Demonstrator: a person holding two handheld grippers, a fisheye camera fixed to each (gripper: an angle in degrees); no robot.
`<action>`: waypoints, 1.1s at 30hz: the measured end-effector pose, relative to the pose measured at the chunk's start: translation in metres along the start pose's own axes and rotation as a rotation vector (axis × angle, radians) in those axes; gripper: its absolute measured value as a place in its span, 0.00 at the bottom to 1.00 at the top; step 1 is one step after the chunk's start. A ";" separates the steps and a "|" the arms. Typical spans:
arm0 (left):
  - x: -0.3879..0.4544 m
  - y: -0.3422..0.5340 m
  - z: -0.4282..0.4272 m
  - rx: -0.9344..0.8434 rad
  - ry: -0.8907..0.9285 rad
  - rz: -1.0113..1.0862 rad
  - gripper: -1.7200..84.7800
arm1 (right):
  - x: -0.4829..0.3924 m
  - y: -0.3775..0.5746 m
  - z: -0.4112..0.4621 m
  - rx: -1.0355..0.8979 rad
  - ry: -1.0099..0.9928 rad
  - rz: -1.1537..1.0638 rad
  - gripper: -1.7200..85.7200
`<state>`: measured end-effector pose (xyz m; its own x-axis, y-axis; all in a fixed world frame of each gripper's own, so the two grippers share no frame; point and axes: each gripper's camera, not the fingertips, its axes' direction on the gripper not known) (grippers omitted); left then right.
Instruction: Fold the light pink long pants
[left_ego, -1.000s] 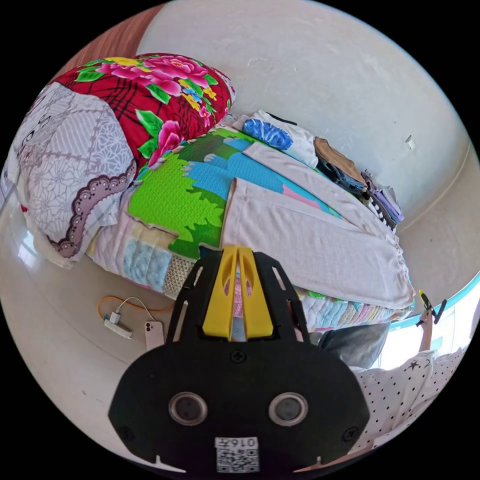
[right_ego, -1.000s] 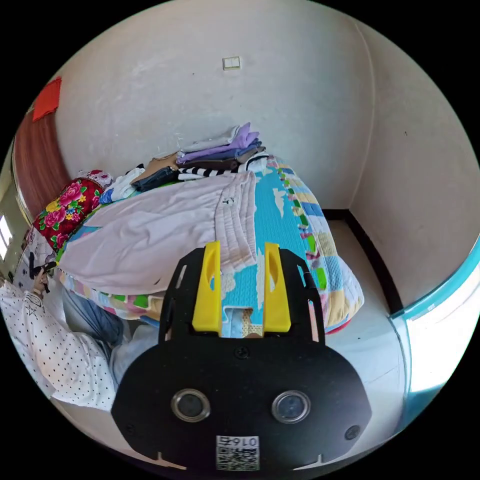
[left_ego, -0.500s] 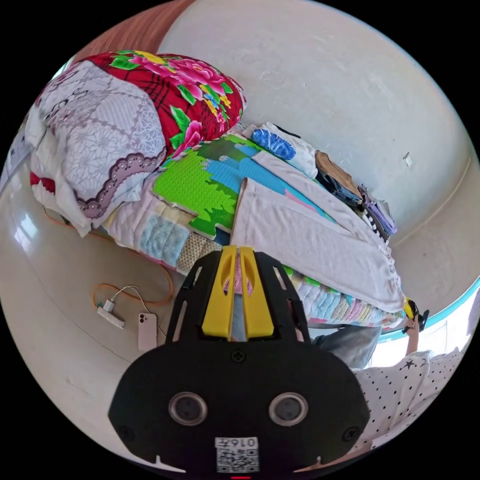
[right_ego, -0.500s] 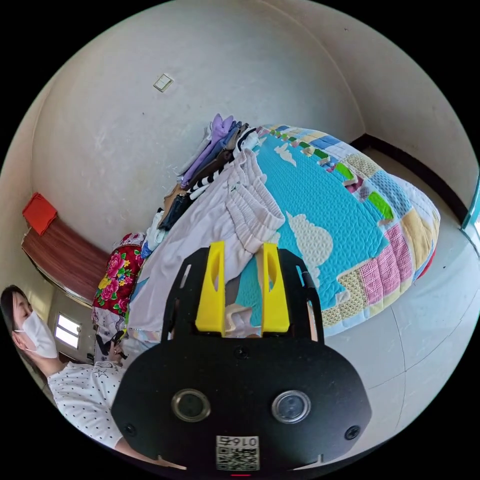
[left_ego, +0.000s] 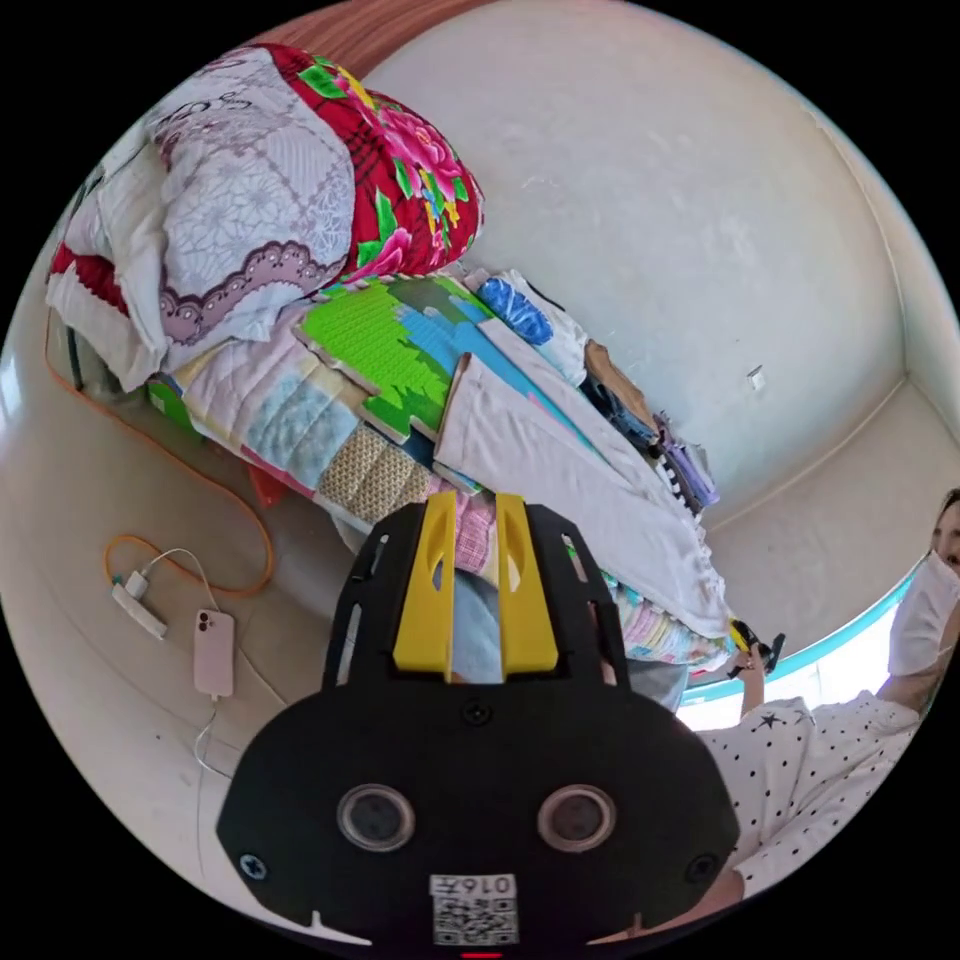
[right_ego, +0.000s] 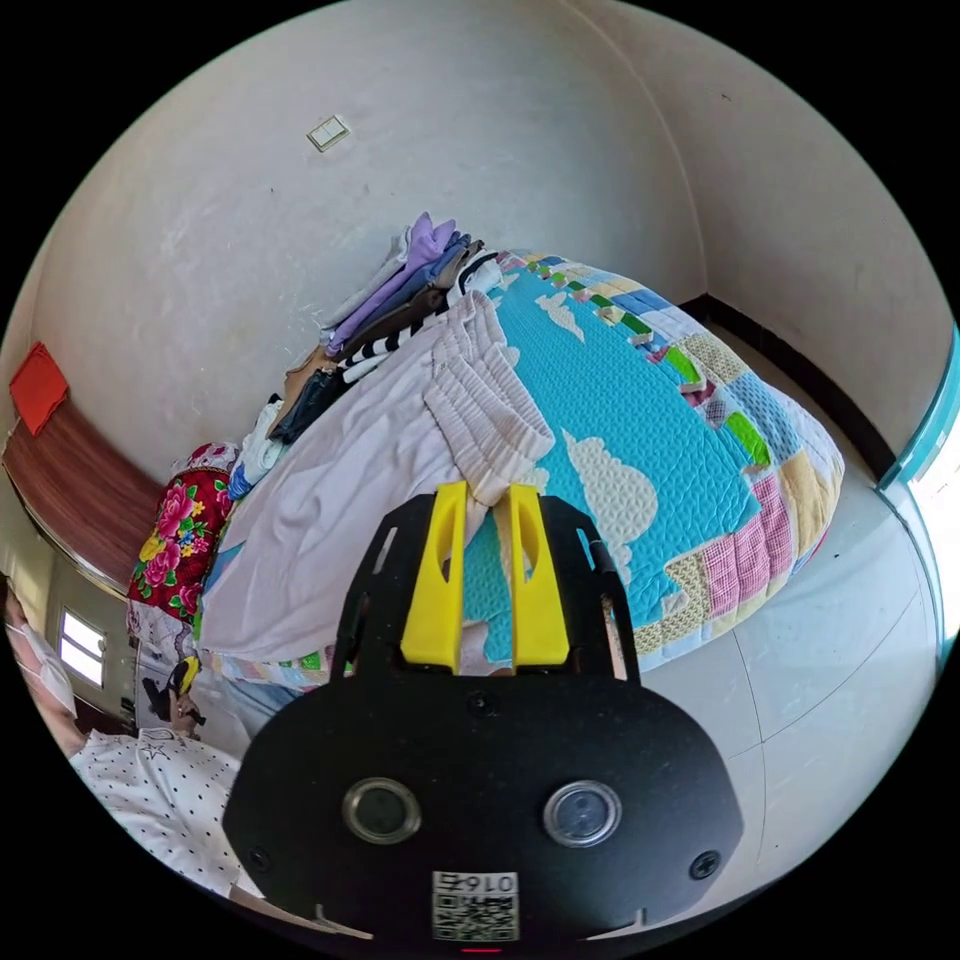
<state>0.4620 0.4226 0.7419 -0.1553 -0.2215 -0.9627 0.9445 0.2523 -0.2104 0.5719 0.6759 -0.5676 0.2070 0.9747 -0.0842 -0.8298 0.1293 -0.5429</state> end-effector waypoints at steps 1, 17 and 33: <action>0.011 -0.002 0.004 -0.028 -0.066 0.022 0.08 | -0.002 0.004 0.000 0.007 -0.002 0.016 0.10; 0.101 0.010 0.054 -0.076 -0.344 0.235 0.10 | -0.067 0.054 0.011 0.010 0.131 -0.075 0.12; 0.149 0.033 0.051 -0.002 -0.468 0.241 0.10 | -0.151 0.096 0.023 0.059 0.356 -0.130 0.11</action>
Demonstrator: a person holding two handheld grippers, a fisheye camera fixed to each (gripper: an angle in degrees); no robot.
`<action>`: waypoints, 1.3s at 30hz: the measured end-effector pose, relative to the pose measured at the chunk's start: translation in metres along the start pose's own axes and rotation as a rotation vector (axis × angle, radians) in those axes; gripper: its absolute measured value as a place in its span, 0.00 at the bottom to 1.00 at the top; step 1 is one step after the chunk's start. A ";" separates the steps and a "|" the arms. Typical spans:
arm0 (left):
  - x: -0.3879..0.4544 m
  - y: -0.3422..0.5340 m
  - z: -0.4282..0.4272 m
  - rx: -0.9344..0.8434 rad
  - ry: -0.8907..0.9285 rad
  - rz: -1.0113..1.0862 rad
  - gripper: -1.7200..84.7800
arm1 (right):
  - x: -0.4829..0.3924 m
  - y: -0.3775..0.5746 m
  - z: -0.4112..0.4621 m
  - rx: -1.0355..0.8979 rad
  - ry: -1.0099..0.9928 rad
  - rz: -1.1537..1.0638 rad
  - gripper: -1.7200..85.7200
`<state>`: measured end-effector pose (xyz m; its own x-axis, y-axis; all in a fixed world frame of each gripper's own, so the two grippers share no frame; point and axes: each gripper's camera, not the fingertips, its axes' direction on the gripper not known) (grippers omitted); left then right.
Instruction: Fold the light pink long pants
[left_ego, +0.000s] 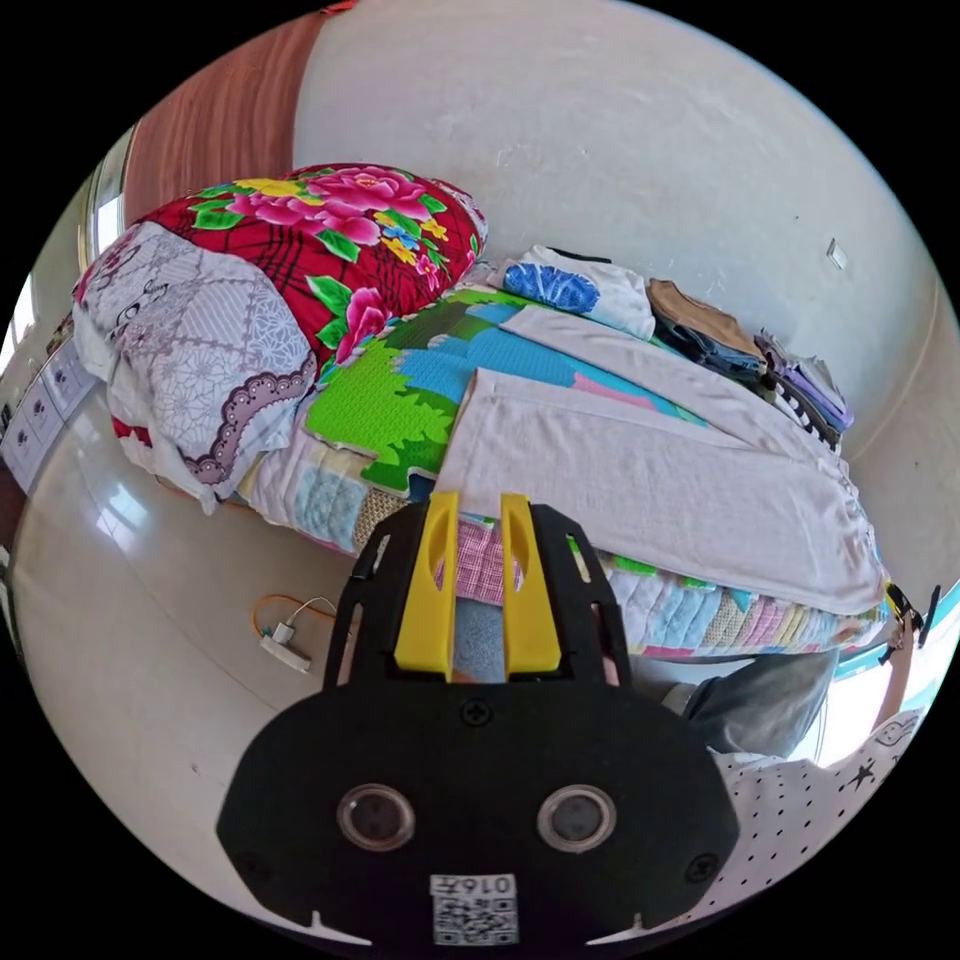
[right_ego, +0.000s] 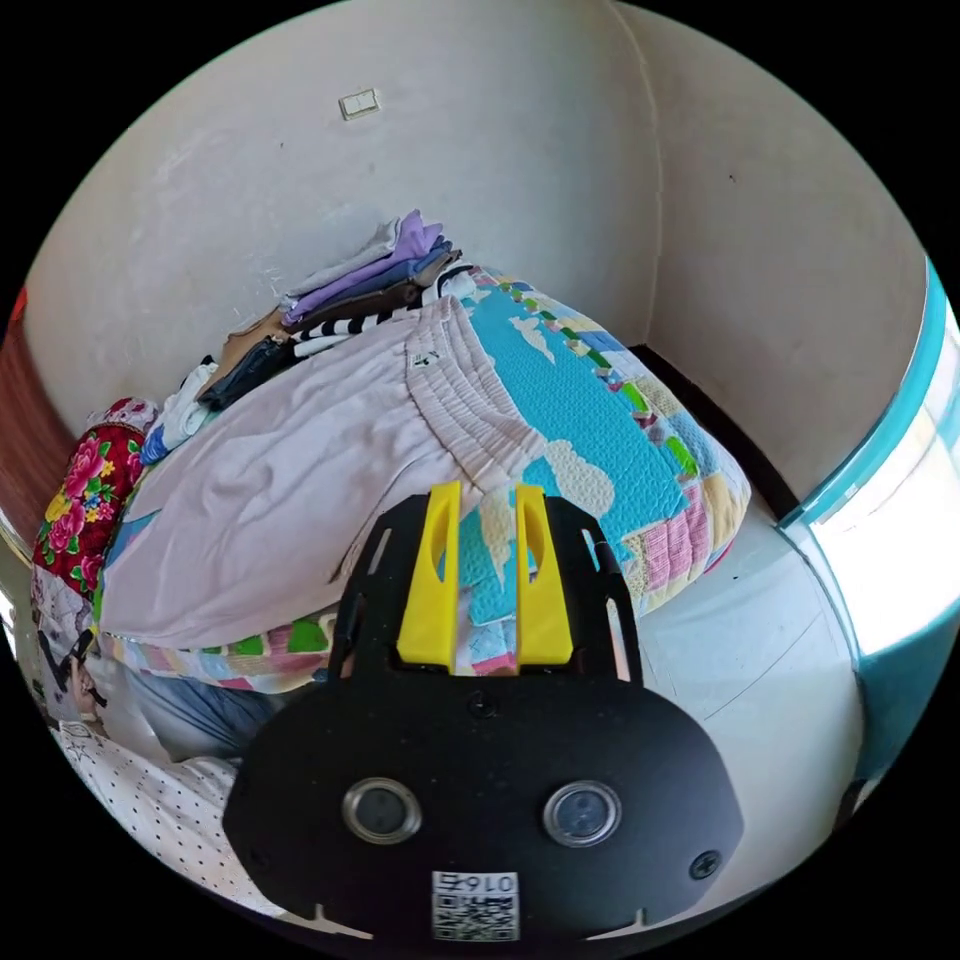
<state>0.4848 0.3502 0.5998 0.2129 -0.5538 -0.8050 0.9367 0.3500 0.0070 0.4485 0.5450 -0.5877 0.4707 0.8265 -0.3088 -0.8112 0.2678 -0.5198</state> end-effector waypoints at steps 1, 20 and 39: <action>0.004 0.000 -0.004 0.009 -0.006 -0.001 0.10 | -0.012 0.003 -0.005 0.025 0.073 -0.016 0.11; 0.088 -0.029 -0.022 0.044 0.023 -0.037 0.10 | -0.186 0.020 -0.022 0.106 0.202 -0.148 0.04; 0.129 -0.030 -0.018 0.154 -0.073 0.127 0.11 | -0.227 0.033 -0.016 0.223 0.085 -0.219 0.15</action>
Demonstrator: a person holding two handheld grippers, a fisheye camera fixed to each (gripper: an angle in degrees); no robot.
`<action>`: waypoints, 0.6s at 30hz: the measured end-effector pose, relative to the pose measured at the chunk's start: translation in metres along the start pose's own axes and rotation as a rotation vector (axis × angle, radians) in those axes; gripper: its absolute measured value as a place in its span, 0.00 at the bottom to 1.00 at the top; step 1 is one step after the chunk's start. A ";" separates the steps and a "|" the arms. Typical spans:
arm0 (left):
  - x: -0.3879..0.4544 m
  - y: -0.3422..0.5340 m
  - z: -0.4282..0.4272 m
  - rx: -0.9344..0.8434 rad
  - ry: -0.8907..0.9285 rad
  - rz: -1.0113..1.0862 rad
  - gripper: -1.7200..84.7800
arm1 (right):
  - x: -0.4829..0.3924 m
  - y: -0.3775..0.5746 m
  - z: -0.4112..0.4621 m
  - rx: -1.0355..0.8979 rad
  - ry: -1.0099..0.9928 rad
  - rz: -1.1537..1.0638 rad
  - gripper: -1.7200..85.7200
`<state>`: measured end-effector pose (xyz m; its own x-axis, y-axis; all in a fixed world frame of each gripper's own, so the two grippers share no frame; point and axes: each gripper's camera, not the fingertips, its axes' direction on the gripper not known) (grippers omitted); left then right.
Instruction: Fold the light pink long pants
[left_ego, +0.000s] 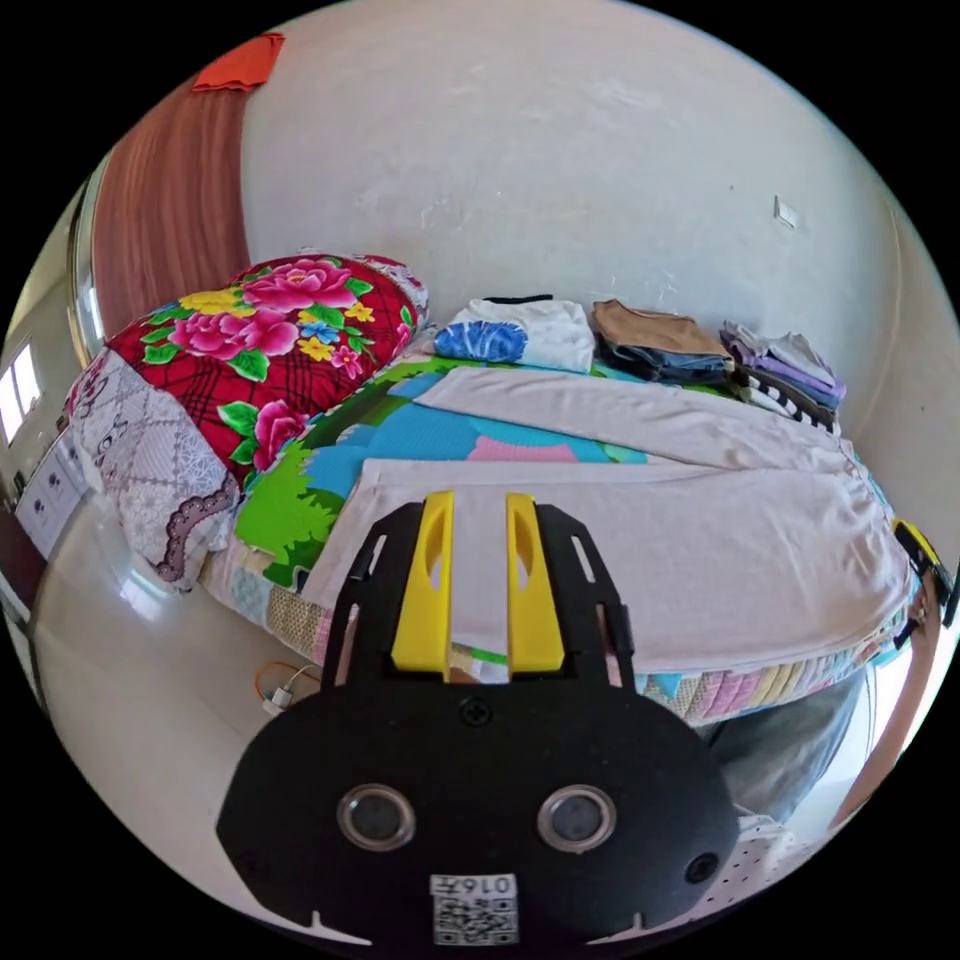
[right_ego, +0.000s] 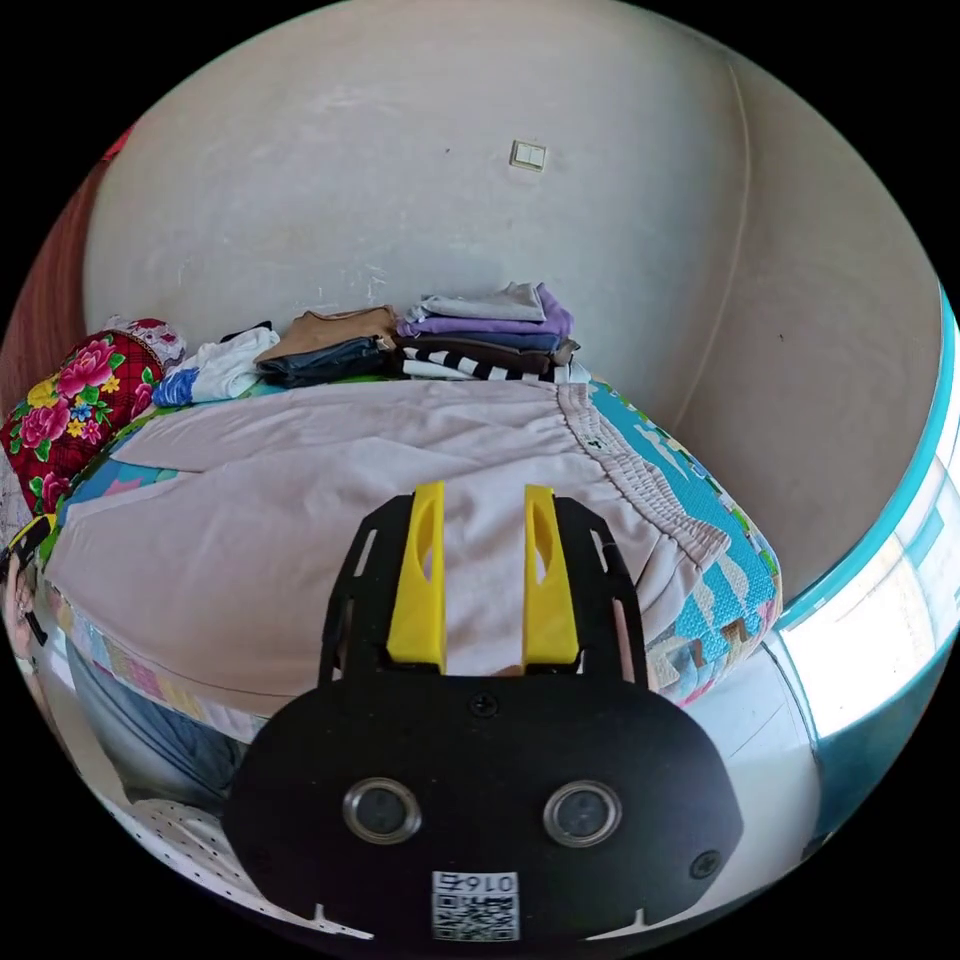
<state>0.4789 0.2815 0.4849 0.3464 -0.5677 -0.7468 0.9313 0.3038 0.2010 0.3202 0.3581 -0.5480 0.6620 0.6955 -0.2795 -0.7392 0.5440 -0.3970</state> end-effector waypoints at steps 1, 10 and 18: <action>-0.009 0.002 0.003 -0.020 -0.038 -0.028 0.11 | 0.012 0.002 -0.001 0.018 0.018 0.045 0.16; -0.139 0.031 0.016 -0.125 0.063 -0.373 0.09 | 0.132 0.021 0.013 -0.114 0.046 0.292 0.17; -0.169 0.017 0.034 -0.137 0.136 -0.421 0.05 | 0.179 0.020 0.026 -0.129 -0.091 0.387 0.18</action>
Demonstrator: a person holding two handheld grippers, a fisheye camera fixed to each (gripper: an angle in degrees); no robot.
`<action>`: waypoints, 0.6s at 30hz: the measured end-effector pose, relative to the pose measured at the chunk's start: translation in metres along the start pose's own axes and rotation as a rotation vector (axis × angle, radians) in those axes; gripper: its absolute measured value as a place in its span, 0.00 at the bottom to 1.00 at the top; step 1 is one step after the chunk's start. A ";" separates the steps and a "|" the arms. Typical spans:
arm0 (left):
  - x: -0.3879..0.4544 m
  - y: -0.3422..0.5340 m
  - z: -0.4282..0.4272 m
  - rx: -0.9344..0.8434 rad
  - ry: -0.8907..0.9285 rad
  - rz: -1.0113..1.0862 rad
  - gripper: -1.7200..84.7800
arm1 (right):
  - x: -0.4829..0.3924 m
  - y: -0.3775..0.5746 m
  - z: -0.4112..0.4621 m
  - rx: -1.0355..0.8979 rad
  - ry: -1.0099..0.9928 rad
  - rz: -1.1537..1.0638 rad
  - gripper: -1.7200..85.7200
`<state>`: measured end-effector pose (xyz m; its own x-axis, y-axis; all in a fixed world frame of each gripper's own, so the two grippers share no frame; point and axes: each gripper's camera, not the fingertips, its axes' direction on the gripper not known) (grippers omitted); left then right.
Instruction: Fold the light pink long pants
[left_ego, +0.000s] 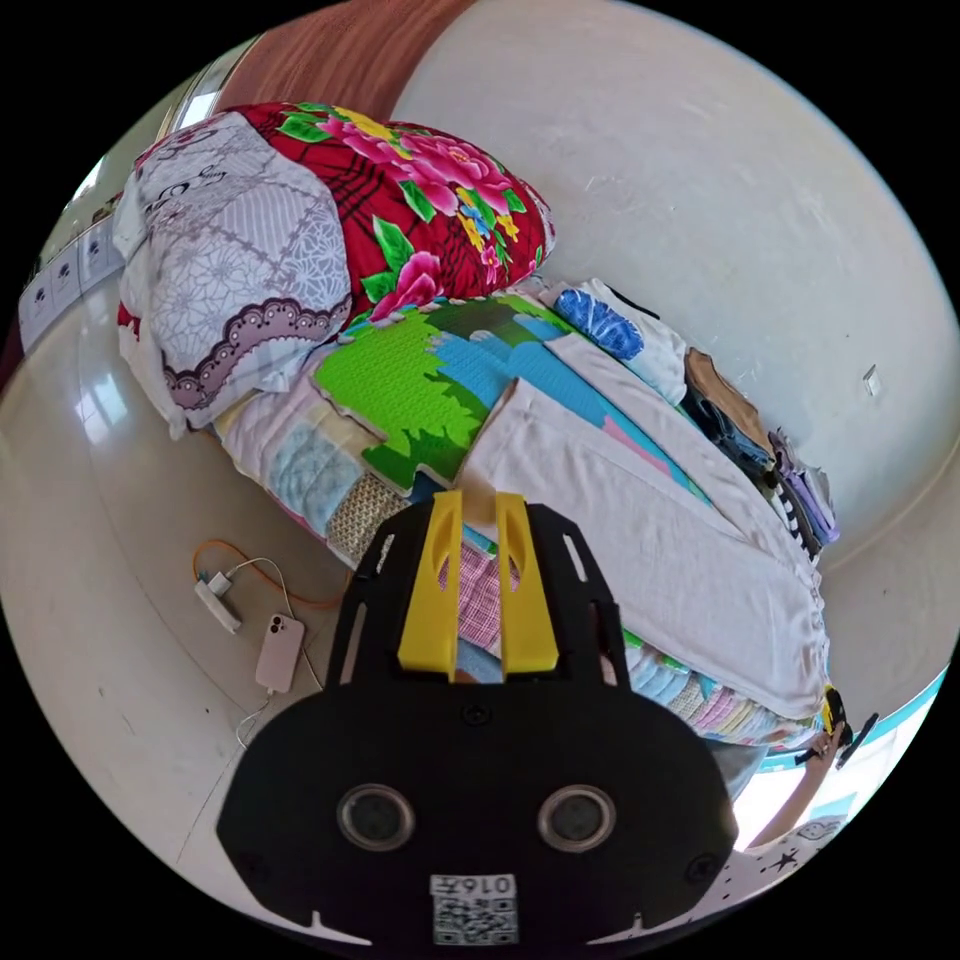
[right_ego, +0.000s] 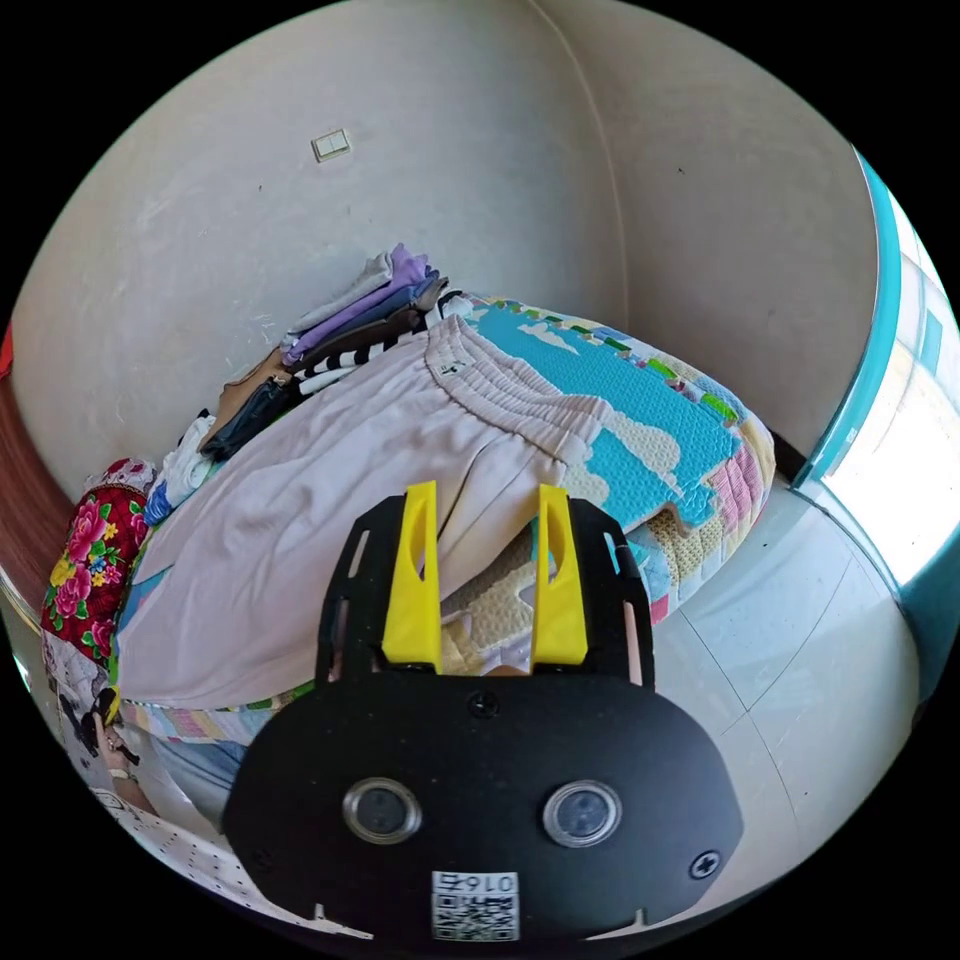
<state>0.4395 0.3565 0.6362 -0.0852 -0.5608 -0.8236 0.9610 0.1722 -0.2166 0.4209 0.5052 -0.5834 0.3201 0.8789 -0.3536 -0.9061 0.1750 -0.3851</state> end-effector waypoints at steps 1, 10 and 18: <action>-0.002 -0.004 -0.002 0.008 0.004 0.012 0.03 | 0.004 -0.003 0.000 -0.004 0.002 -0.003 0.18; -0.030 -0.033 -0.023 0.042 0.136 0.034 0.01 | 0.051 -0.042 0.004 -0.056 -0.095 0.068 0.16; -0.039 -0.062 -0.022 0.047 0.153 0.031 0.01 | 0.102 -0.070 -0.001 -0.023 -0.172 0.277 0.13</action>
<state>0.3777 0.3858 0.6703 -0.0911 -0.4257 -0.9003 0.9748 0.1468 -0.1680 0.5171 0.5824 -0.5939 0.0092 0.9543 -0.2988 -0.9452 -0.0893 -0.3141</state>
